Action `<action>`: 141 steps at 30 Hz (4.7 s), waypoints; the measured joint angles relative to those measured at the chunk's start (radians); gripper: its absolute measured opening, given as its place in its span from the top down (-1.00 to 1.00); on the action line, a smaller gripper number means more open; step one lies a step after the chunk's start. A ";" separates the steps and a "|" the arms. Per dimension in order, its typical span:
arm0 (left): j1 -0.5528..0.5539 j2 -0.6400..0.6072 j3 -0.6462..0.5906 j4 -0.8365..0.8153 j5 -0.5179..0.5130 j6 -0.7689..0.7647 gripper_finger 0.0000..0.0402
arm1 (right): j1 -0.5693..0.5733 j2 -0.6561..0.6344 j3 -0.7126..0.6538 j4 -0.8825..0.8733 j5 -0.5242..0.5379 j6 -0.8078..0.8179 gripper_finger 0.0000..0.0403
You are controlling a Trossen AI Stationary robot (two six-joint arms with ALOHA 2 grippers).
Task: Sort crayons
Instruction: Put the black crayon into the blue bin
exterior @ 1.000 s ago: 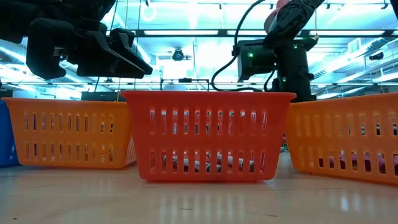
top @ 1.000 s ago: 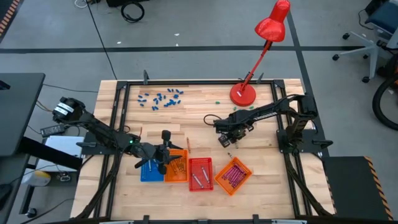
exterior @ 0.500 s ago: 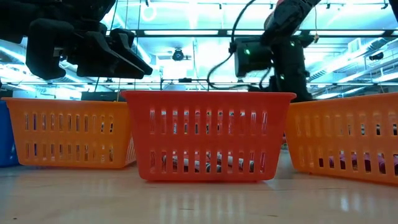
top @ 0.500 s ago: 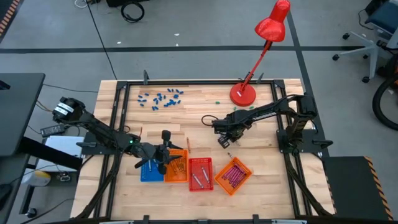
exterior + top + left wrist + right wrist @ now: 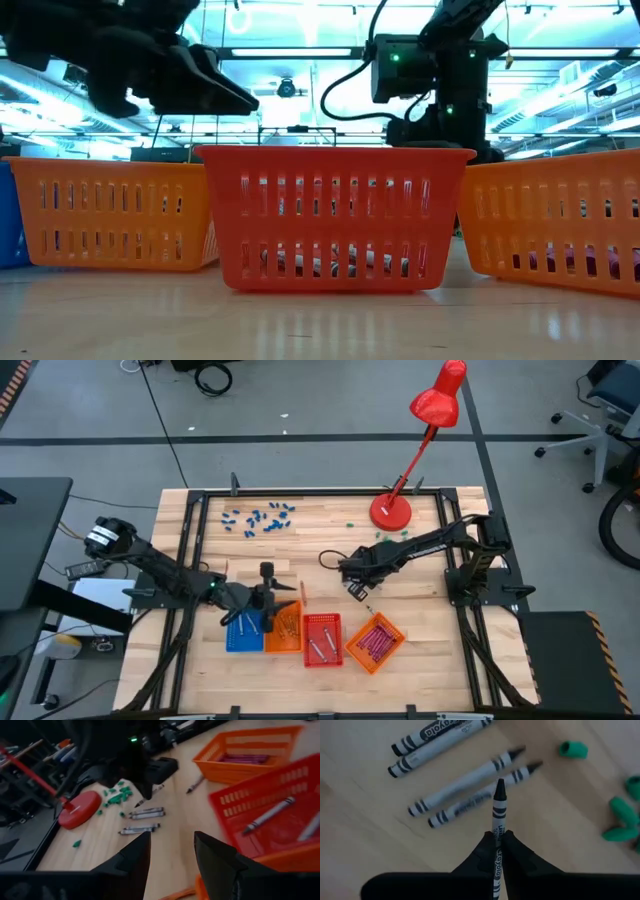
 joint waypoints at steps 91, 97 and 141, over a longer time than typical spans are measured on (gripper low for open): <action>0.371 0.010 0.000 0.237 0.219 -0.378 0.83 | -0.104 -0.036 -0.218 1.646 -0.271 -0.771 0.68; 0.372 -0.006 0.001 0.233 0.195 -0.393 0.78 | -0.112 -0.116 -0.219 1.460 -0.275 -0.773 0.42; -0.372 -0.285 0.186 -1.061 0.226 -2.270 0.74 | -0.076 -0.328 -0.636 1.785 -0.283 -0.911 0.38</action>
